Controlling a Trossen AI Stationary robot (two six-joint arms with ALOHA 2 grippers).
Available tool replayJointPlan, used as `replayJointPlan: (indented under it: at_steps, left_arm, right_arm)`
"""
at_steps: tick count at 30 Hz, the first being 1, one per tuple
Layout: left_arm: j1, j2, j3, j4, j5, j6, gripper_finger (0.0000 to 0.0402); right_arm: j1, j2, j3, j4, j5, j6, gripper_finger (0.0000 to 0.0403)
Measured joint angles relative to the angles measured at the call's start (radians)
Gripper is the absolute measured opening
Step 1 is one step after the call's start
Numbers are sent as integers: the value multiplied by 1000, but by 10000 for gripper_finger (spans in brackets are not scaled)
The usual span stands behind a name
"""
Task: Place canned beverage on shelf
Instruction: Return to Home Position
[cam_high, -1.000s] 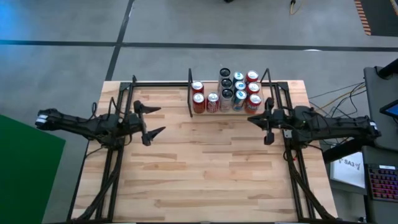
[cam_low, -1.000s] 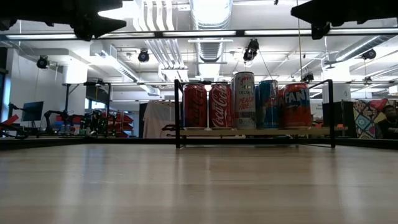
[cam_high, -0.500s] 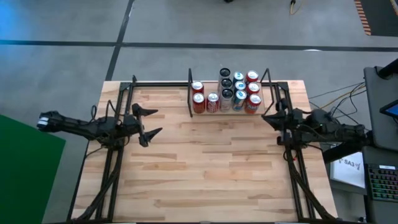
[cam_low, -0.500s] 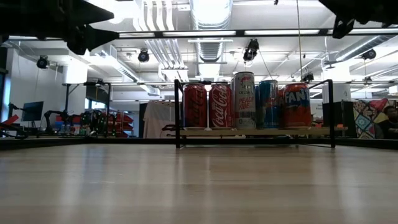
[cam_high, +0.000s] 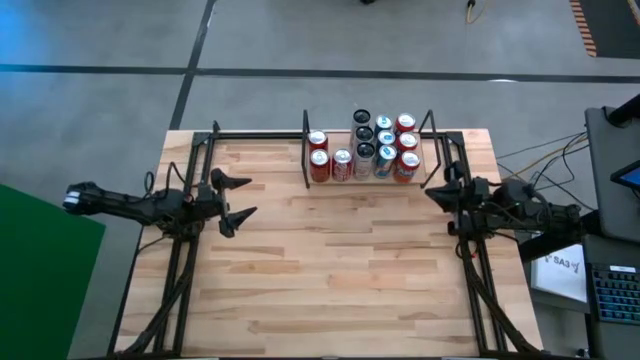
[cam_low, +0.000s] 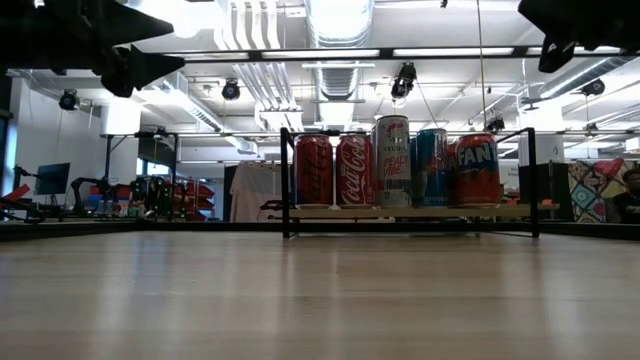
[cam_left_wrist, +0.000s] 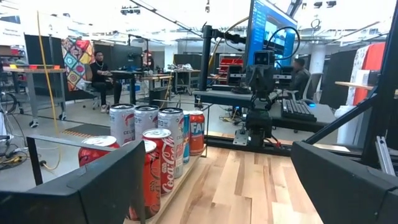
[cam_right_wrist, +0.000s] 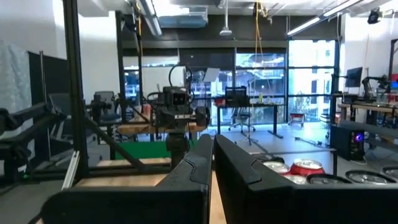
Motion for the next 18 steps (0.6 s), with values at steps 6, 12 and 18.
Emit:
replayJointPlan:
  at_steps: [6,12,18]
  left_arm:
    - [0,-46,-44,1,0,-16,389]
    - [0,-94,-80,1,0,-22,389]
    - [0,-145,-111,2,0,-22,389]
  right_arm:
    - [0,-6,-4,-4,0,0,9]
    - [0,-6,-4,-5,0,0,9]
    - [0,-6,-4,-4,0,3,9]
